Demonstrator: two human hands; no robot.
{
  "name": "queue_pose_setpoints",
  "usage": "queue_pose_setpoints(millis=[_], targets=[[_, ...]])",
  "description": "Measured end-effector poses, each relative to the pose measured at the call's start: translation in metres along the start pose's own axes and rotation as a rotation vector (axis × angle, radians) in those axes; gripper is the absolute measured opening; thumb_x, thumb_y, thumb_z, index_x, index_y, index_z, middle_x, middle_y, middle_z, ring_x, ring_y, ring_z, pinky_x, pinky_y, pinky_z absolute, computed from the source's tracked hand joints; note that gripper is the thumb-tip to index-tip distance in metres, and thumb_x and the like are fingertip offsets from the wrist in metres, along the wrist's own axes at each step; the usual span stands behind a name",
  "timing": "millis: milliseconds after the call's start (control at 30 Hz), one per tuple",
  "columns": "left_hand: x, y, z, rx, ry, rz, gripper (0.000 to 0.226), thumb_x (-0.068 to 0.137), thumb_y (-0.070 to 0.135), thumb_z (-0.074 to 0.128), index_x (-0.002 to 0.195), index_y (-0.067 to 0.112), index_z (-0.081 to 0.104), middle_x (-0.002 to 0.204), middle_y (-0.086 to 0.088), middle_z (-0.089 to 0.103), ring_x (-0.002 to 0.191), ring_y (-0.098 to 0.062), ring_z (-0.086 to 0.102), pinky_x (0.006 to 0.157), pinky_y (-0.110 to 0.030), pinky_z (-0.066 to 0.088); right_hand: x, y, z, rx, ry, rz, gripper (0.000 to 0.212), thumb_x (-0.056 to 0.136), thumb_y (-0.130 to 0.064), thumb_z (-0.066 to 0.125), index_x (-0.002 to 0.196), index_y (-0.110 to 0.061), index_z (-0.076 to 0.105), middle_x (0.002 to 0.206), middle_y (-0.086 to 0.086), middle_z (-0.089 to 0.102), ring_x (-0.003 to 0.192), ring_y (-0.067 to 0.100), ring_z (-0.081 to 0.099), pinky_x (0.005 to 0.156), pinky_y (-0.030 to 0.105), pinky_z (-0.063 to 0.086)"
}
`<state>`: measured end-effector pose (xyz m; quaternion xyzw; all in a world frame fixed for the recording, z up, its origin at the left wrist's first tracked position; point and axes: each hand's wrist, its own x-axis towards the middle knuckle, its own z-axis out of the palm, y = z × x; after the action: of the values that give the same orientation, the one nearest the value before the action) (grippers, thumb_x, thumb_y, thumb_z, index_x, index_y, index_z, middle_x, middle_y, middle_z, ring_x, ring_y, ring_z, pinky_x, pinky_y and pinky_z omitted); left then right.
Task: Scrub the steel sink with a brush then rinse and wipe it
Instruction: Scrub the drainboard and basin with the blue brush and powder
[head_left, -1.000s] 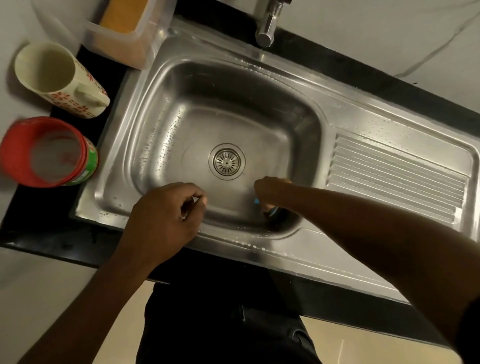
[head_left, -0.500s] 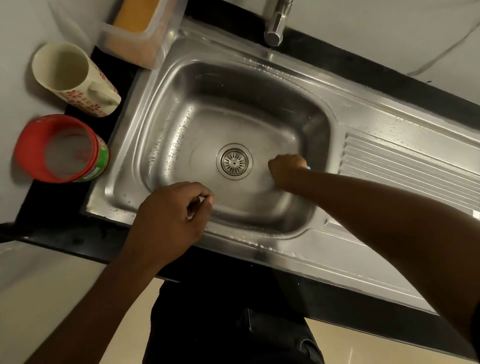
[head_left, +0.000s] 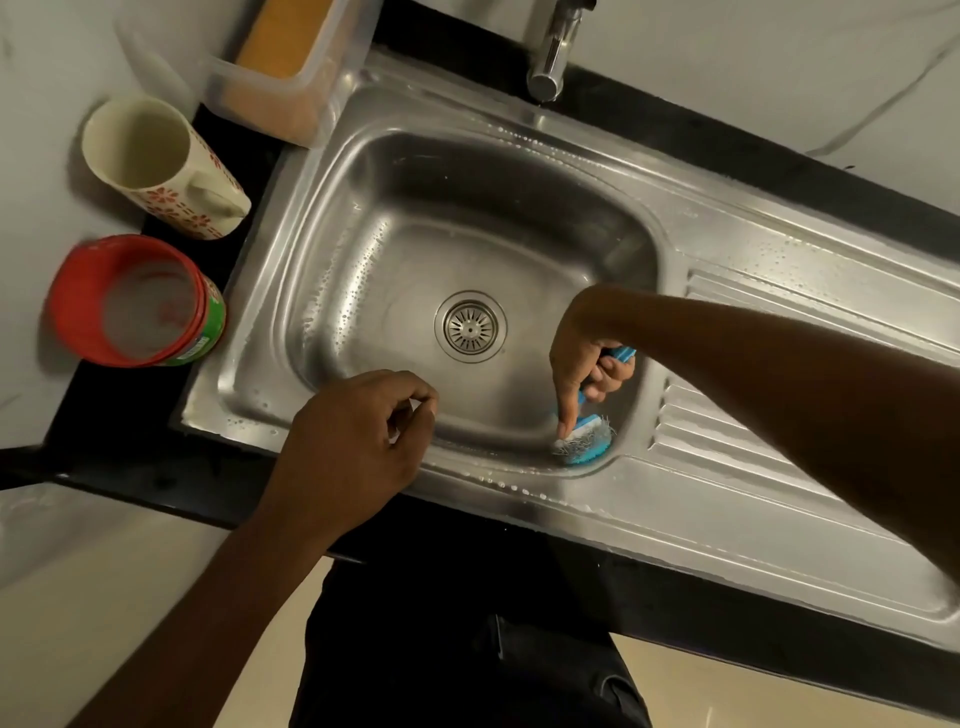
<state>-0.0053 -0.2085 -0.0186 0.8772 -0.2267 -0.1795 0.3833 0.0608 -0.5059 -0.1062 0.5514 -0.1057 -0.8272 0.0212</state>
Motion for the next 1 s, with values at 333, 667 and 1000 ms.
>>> queue_pose_setpoints(millis=[333,667,1000], targets=[[0.012,0.003,0.0,0.021,0.004,-0.009,0.007,0.099,0.027,0.068,0.098,0.026,0.075,0.081,0.014,0.07,0.073,-0.009,0.067,0.067,-0.037,0.058,0.047,-0.026,0.024,0.029,0.286,-0.092,0.037,0.092,-0.038,0.076,0.073,-0.012,0.058,0.061,0.002,0.05,0.047,0.013,0.043,0.046,0.022,0.041],[0.021,0.008,0.004,0.007,-0.006,-0.003,0.008,0.098,0.028,0.067,0.099,0.027,0.075,0.085,0.015,0.071,0.077,-0.008,0.068,0.068,-0.034,0.059,0.038,-0.028,0.027,-0.033,0.336,-0.122,0.03,0.097,-0.034,0.07,0.077,-0.014,0.059,0.062,-0.001,0.047,0.045,0.011,0.043,0.051,0.024,0.042],[0.029,0.001,0.001,0.009,-0.008,-0.006,0.009,0.098,0.027,0.069,0.101,0.025,0.076,0.087,0.015,0.072,0.078,-0.007,0.069,0.07,-0.034,0.061,0.017,-0.019,0.037,-0.213,0.694,-0.035,0.052,0.079,-0.037,0.085,0.124,-0.019,0.065,0.113,-0.001,0.065,0.105,0.024,0.064,0.092,0.038,0.054]])
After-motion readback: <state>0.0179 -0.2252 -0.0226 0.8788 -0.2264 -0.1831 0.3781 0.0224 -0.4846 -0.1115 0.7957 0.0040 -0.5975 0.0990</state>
